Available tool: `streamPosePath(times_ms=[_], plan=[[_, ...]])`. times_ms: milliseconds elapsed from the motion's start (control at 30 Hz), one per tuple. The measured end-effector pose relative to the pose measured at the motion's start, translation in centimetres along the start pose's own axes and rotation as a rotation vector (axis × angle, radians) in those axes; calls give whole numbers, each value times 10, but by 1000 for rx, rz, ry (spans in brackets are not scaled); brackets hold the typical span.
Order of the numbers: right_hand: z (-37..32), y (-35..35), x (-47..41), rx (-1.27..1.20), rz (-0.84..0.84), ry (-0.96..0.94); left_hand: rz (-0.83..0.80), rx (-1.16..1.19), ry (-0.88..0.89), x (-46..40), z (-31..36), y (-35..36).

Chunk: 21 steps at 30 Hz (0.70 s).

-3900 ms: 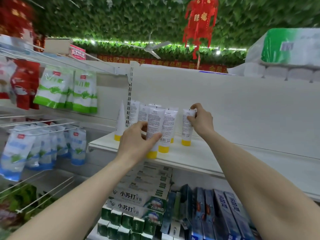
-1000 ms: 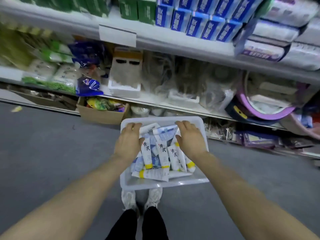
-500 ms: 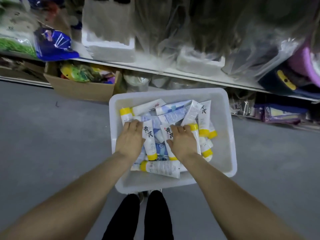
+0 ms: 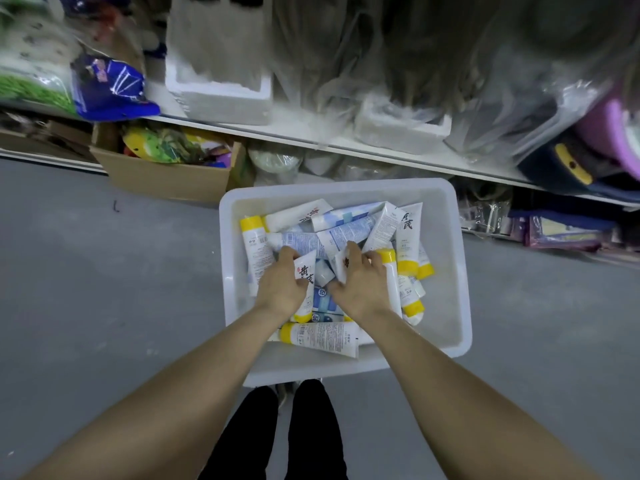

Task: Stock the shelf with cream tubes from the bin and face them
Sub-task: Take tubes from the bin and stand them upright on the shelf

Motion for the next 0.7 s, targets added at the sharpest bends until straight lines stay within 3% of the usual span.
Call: streamPosePath(times_ms=[200,367,500,700], plan=[[6,-37,23,-170,-125,-6,40,110,17,31,15,-19],[9,-90,51,-275,-93,-12,-7,133,18,58,49,-57],[-11,-156,80,-294,-76,-53,48,25,115,82,95,-102],[-45,-268,109,-388,4,-140,70,59,232,122,168,-171]])
Point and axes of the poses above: each hand's wrist, its own x-axis away from the middle knuckle, its own y-axis out of the palm, z = x × y, the point moved 4 cm from there along -x, towards the middle knuckle, and after that the axes turned 9 degrees about y, right-handed, at the moved point
